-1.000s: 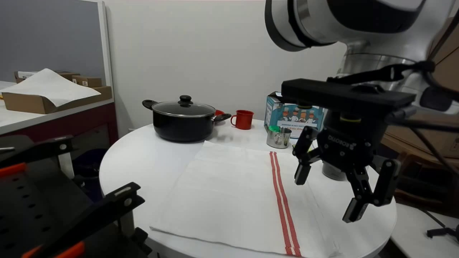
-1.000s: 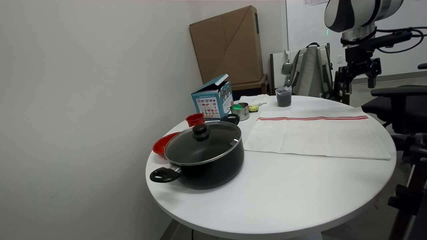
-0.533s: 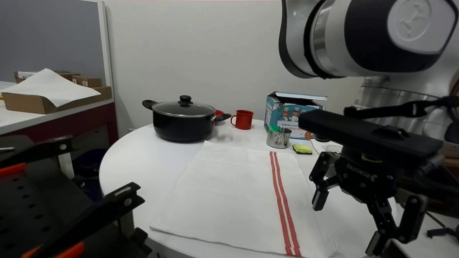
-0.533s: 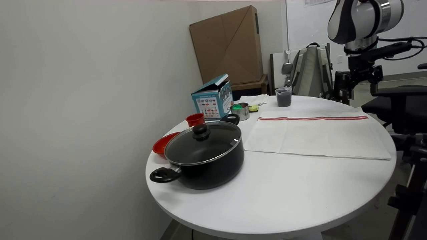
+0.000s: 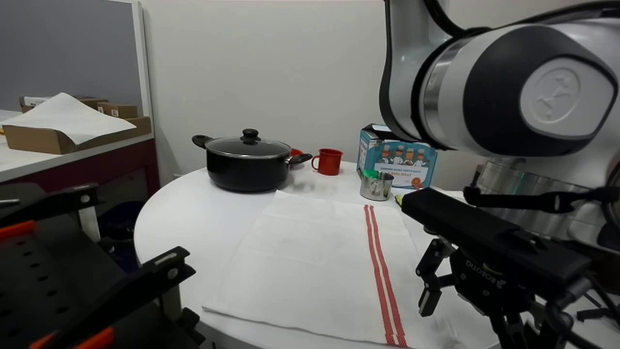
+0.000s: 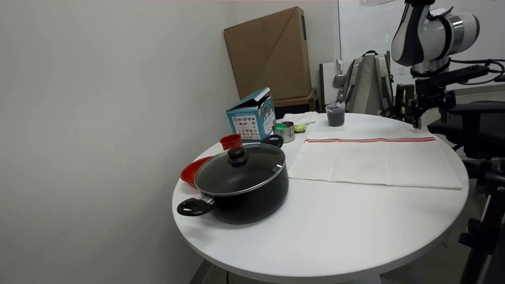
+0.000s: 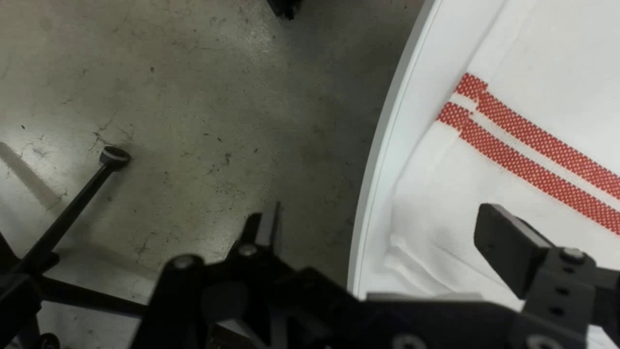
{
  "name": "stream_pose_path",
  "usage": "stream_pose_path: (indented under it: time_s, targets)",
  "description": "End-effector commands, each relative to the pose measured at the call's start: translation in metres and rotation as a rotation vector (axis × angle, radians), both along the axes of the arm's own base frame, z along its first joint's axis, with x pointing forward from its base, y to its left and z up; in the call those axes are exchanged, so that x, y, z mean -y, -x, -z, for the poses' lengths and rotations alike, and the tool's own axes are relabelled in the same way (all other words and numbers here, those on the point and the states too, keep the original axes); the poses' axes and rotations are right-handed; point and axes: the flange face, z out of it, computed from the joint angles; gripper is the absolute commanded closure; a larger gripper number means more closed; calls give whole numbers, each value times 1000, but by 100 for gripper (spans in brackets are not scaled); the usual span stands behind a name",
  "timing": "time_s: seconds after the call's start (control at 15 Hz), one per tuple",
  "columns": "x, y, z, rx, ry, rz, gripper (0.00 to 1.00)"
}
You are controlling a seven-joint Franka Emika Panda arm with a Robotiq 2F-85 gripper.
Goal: Fold the cloth
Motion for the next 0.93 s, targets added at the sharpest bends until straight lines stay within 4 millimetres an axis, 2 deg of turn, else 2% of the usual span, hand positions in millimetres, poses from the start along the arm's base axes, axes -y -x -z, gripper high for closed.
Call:
stream_pose_path:
  time_s: [0.0, 0.07, 0.13, 0.27, 0.53, 0.8, 0.87]
  targets:
    - [6, -14, 7, 40, -6, 4, 0]
    - [6, -18, 6, 49, -6, 1, 1]
    - [6, -21, 5, 58, -3, -5, 25]
    - [4, -27, 5, 68, -4, -18, 29]
    - [1, -30, 9, 67, -18, -30, 60]
    - [6, -19, 21, 41, -28, -18, 90]
    - [8, -18, 21, 42, -26, -14, 92]
